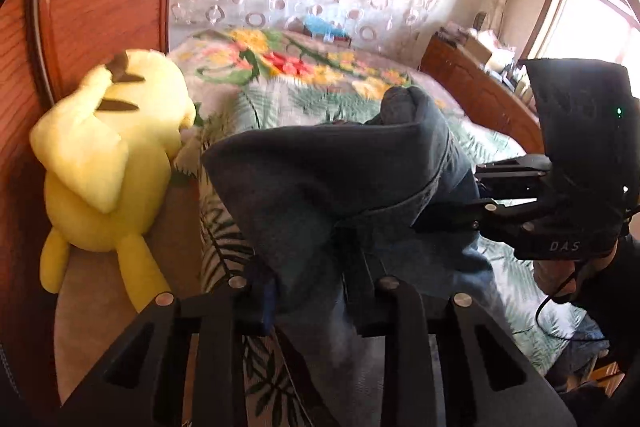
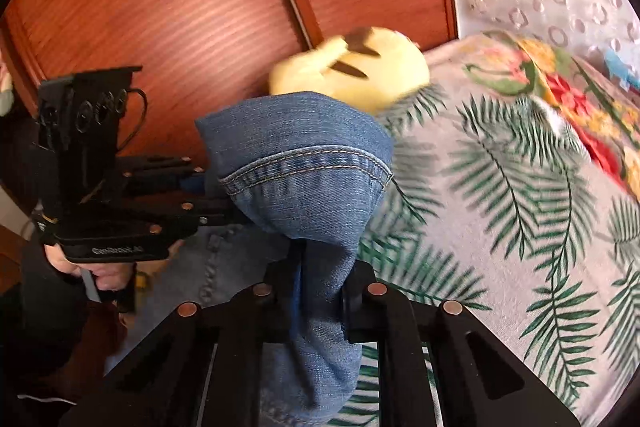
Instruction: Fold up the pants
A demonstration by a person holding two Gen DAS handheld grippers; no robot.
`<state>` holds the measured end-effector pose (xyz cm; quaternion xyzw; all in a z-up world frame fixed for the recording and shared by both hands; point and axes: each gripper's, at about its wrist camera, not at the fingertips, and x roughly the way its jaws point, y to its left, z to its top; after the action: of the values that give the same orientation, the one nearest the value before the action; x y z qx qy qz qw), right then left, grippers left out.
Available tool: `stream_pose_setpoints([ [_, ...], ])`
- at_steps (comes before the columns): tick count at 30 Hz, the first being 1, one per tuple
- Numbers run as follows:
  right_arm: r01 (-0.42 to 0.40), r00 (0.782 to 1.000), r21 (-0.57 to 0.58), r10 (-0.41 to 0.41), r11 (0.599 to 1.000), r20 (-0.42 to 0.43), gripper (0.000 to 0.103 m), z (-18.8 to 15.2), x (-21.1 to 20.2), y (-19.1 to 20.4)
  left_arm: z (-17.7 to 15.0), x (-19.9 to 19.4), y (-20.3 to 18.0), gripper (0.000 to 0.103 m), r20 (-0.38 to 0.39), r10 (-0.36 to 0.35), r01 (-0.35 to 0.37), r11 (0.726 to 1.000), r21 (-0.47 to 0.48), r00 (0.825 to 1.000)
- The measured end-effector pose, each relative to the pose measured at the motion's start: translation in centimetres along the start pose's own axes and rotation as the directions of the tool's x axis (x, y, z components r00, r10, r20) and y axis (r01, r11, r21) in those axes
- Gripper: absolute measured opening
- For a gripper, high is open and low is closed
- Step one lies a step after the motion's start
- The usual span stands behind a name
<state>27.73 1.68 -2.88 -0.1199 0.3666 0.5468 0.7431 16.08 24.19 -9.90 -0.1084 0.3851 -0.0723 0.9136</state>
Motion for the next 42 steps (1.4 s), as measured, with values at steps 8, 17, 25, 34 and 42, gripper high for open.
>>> stream_pose_setpoints([
  [8,-0.067,0.992,-0.070,0.074,0.995,0.103,0.013,5.2,-4.9,3.2,4.3,-8.1,-0.2,0.028,0.186,0.032,-0.034,0.999,0.005,0.982],
  [17,-0.092,0.978,0.003,0.090,0.996,0.189,0.013,9.4,-3.8,-1.4,11.9,-7.0,1.6,0.028,0.218,0.101,-0.111,0.993,0.034,0.971],
  [25,-0.071,0.983,0.228,0.029,0.971,0.180,0.013,7.7,3.0,-12.9,15.6,6.3,3.7,0.028,0.043,0.111,-0.112,0.993,0.028,0.993],
  [34,0.164,0.982,0.305,-0.186,0.938,0.042,0.040,7.2,7.1,-19.0,16.5,15.7,3.2,0.028,-0.099,0.169,-0.163,0.984,0.065,0.981],
  [42,0.314,0.944,0.234,-0.329,0.920,0.029,0.047,8.5,5.8,-18.2,16.4,14.6,1.5,0.028,-0.075,0.196,-0.186,0.975,0.122,0.978],
])
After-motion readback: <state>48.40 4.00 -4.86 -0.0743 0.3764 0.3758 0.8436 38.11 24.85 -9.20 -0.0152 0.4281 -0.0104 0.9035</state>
